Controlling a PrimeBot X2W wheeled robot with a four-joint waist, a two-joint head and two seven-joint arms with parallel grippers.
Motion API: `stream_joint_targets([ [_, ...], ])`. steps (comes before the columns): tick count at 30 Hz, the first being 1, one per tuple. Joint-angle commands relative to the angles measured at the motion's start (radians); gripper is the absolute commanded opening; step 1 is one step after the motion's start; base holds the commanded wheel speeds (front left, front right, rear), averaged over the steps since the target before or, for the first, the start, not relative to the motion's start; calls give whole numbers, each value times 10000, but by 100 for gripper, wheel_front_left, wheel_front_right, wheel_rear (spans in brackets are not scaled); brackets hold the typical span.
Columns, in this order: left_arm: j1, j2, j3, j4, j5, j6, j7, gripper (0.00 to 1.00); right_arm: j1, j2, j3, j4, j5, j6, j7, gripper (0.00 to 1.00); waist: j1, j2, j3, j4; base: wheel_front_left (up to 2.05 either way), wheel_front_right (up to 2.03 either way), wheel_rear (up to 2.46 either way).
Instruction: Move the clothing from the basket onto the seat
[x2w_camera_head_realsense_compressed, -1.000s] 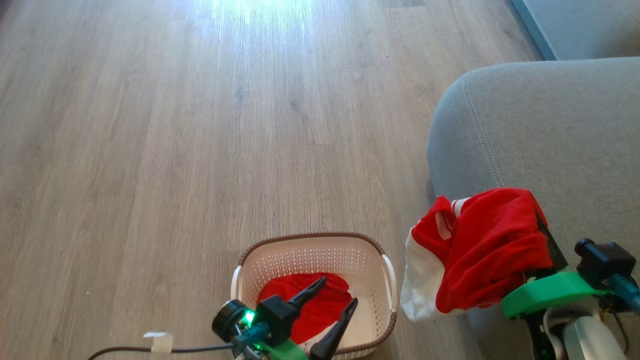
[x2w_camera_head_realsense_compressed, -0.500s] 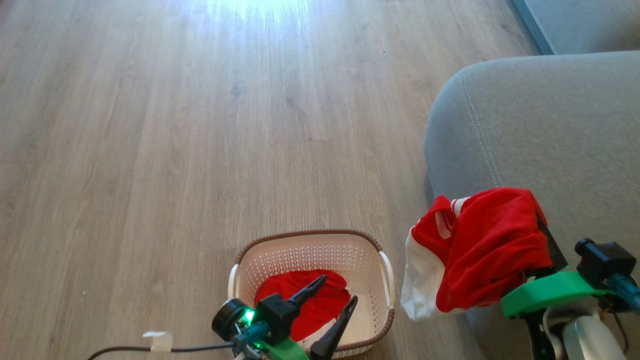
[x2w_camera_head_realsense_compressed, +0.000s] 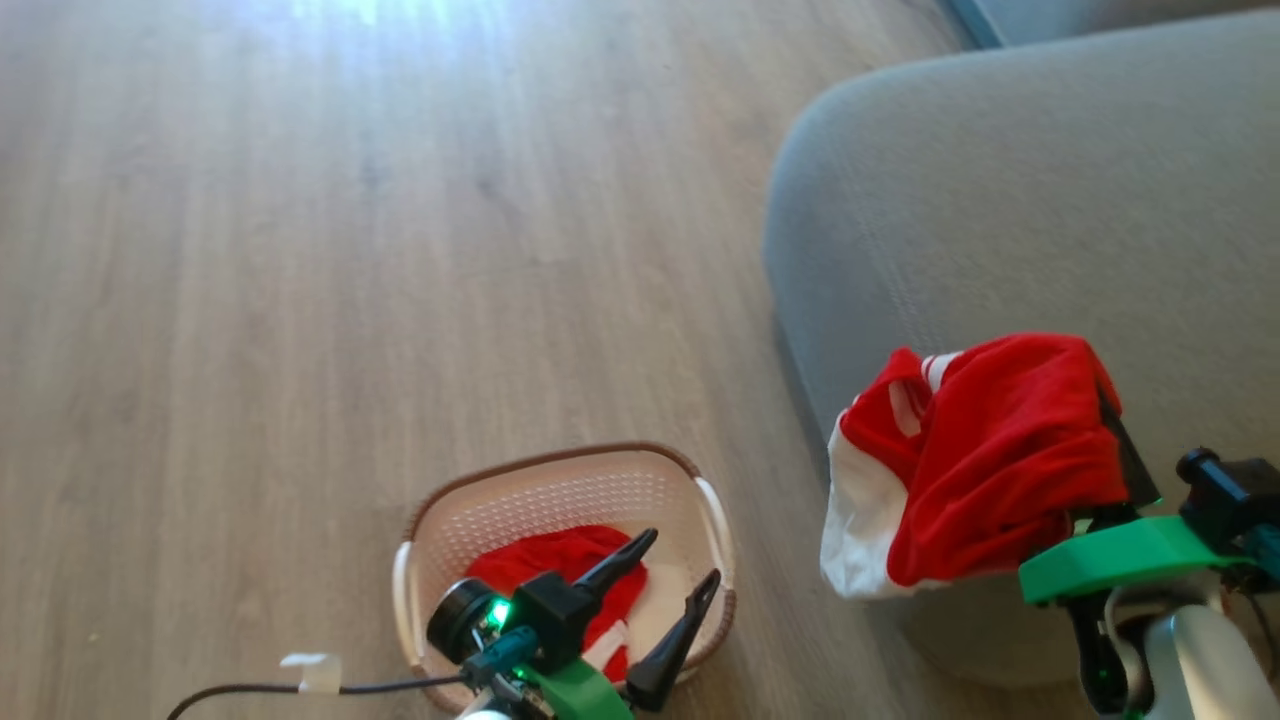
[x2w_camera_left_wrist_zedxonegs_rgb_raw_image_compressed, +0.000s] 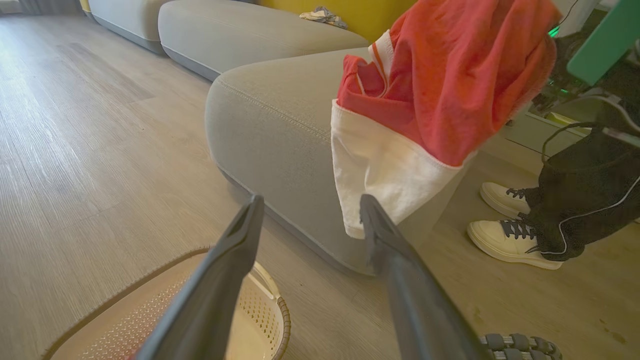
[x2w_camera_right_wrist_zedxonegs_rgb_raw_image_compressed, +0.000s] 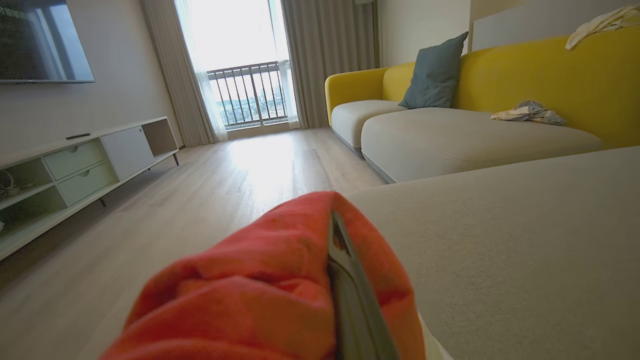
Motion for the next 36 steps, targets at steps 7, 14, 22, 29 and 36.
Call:
stream_joint_targets([
  [7,-858,-121,199,-422,168,-11,-53,100,-640,-217,24,-625,-86,-2,-95,0,0,0,637,-1489,0,0,0],
  [14,-1114,-101,32,-382,262,-11,-53,100,-650,-100,-230,-640,-17,-2,-95,0,0,0,959,-2501,0,0,0],
  [22,-1133,-83,176,-397,264,-11,-53,100,-687,114,-404,-821,40,-2,-95,0,0,0,1176,-3451,0,0,0],
  [29,-1553,-77,-311,-224,111,-11,-53,100,-348,375,-1074,-1242,52,-2,-95,0,0,0,1401,-3646,0,0,0],
  [36,-1712,-24,-478,-195,0,-11,-53,100,-283,468,-1188,-1365,25,-2,-95,0,0,0,1478,-3687,0,0,0],
])
